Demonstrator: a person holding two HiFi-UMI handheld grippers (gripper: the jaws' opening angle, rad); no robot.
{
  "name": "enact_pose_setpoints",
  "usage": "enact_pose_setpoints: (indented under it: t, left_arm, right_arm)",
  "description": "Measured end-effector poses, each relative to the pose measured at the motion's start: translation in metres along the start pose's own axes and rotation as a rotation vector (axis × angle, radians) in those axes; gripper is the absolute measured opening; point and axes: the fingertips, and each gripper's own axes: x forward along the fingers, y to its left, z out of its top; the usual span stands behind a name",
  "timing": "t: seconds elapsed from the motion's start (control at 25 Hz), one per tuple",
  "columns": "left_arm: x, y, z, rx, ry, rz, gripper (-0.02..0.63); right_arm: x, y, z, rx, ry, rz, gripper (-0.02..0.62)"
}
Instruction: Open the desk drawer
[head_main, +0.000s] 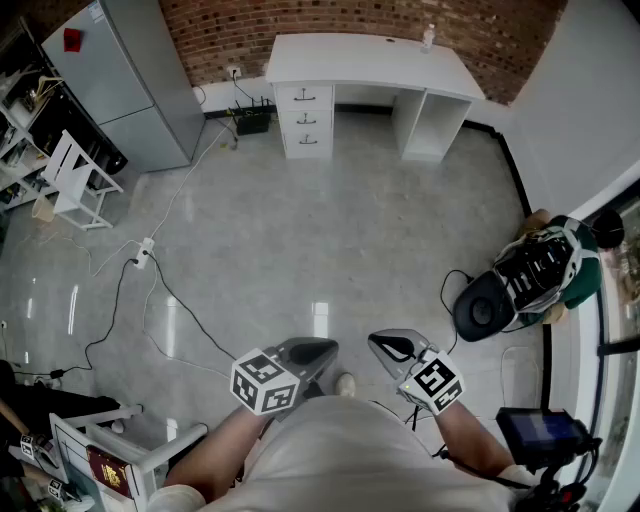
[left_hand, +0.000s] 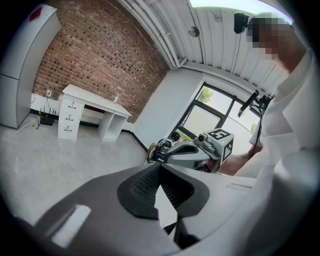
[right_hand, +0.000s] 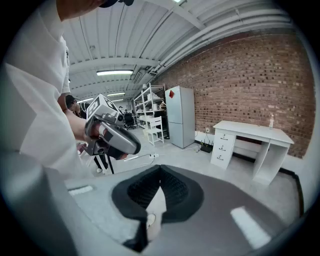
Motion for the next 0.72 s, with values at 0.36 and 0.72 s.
enact_pose_setpoints:
  t: [0.36, 0.72]
  left_arm:
    - [0.026, -0.007, -0.013, -0.035, -0.009, 0.084, 0.003]
    - [0.057, 0.039, 0.028, -0.005, 0.015, 0.062, 0.003]
  right_arm:
    - [-0.023, -0.015, -0.020, -0.027, -0.008, 0.065, 0.002]
    - [0.006, -0.068, -0.012, -0.030, 0.009, 0.047, 0.026]
